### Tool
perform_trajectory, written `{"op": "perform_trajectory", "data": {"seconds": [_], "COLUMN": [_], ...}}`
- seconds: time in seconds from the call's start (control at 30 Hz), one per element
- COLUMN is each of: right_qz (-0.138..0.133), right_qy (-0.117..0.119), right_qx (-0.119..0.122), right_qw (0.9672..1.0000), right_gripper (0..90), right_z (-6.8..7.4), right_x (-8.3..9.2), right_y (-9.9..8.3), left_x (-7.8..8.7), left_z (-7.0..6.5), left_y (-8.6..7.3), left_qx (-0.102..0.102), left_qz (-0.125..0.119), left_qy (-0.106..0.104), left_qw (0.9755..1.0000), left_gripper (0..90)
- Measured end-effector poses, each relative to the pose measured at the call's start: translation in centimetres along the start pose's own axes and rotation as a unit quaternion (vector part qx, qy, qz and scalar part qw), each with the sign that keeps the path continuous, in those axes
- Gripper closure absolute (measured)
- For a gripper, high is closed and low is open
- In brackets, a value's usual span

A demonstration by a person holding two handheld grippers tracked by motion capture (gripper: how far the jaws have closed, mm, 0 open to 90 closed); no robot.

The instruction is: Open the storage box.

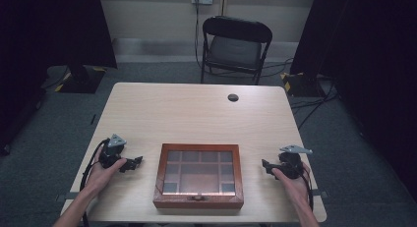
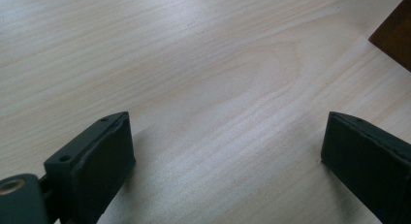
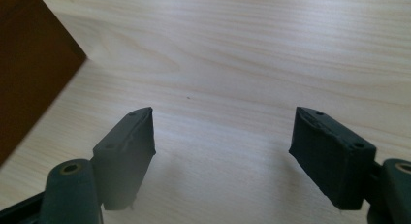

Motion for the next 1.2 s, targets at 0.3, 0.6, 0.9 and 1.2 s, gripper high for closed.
{"op": "perform_trajectory", "data": {"seconds": [0.3,0.6,0.9,1.2], "right_qz": [-0.017,-0.022,-0.033,-0.036], "right_qy": [0.055,0.113,0.157,0.212], "right_qx": [0.011,0.052,0.088,0.132], "right_qw": [0.9983,0.9920,0.9832,0.9676], "right_gripper": [38.3,49.7,55.6,64.9], "right_z": [1.5,4.4,7.1,10.2], "right_x": [1.3,2.6,4.2,5.4], "right_y": [0.8,1.9,2.8,3.0], "left_x": [0.0,0.0,0.0,0.0], "left_z": [0.0,0.0,0.0,0.0], "left_y": [0.0,0.0,0.0,0.0], "left_qx": [0.000,0.000,0.000,0.000], "left_qz": [0.000,0.000,0.000,0.000], "left_qy": [0.000,0.000,0.000,0.001], "left_qw": [1.0000,1.0000,1.0000,1.0000], "left_gripper": [4.0,4.0,4.1,3.7]}}
Point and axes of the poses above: each handheld gripper's, and its own axes: x roughly backward along the jaws, y roughly out of its top, z roughly to its left, the point moved 3 cm from there along -x, roughly forward along the jaws, and after that the axes turned 5 degrees about z, right-handed, at the moved point
